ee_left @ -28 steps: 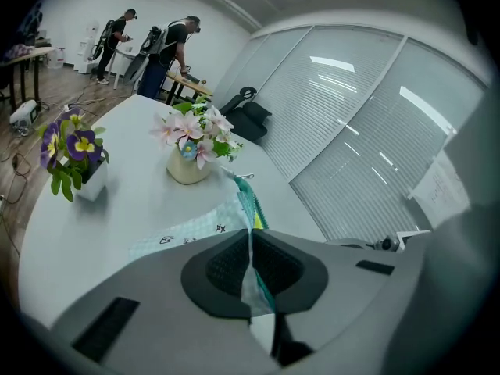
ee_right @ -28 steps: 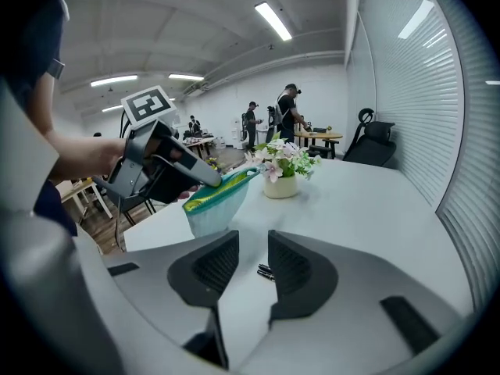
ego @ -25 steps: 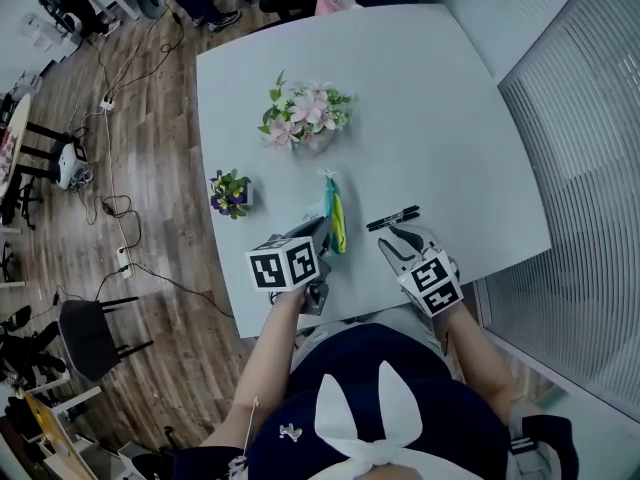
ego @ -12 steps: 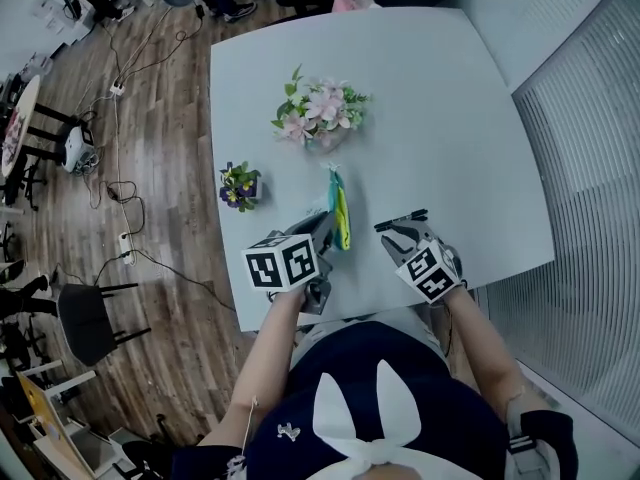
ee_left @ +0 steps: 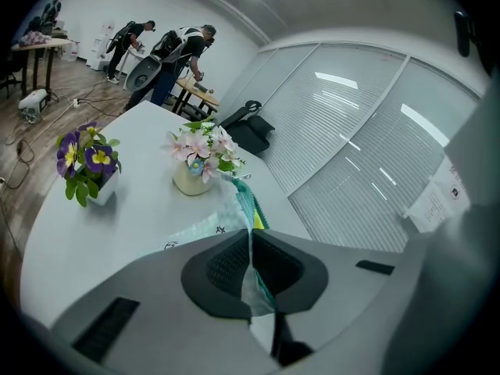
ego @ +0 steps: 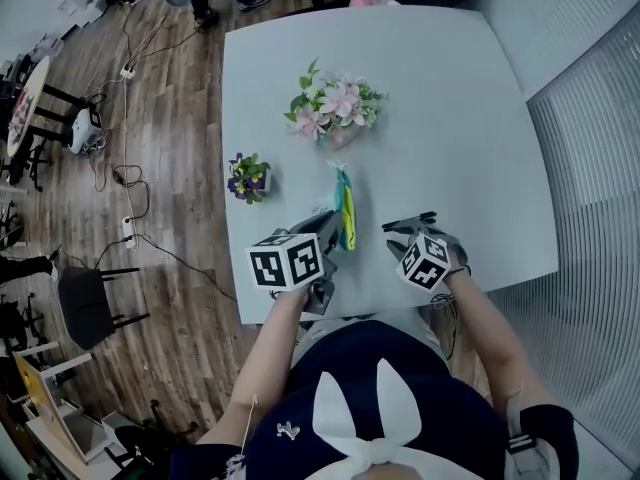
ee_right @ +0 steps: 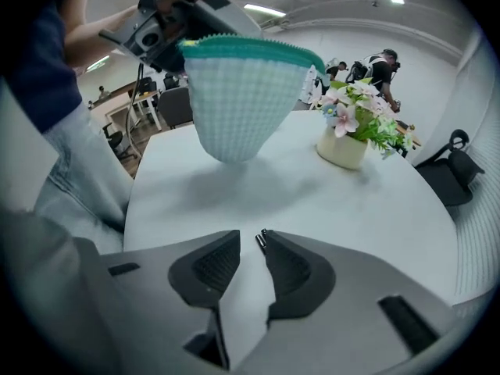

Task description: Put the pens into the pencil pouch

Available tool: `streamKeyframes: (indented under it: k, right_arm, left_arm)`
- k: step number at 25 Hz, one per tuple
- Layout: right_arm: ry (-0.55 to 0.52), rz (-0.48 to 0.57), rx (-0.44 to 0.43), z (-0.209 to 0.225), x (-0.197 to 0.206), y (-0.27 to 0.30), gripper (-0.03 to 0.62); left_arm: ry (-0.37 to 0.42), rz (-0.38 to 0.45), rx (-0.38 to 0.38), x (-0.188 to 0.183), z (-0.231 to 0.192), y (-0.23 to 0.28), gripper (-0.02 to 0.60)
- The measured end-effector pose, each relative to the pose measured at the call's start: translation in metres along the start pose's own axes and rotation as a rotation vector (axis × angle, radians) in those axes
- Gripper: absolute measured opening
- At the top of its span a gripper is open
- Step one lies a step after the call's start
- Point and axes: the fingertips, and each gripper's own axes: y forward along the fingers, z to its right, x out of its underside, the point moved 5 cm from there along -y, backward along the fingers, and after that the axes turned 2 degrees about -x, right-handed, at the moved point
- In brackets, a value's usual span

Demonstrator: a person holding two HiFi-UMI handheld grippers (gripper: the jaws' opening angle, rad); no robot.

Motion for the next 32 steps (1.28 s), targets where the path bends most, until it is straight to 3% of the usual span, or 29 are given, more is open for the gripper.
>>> streamKeyframes:
  k: [6,25,32]
  right_arm:
    - [-0.123,-0.103,-0.021,0.003,0.006,0.02,0.103]
    - [-0.286,-0.266,-0.077,0.012,0.011,0.047,0.104]
    - [-0.345,-0.331,-0.145,0.007,0.008,0.049,0.059]
  left_arm:
    - [-0.016,-0.001,-0.011,0.001,-0.007,-0.001,0.031]
    - [-0.041,-0.005,-0.018,0.006,-0.012,0.002,0.031]
    - [-0.044,-0.006,-0.017,0.007,-0.012,0.0,0.031]
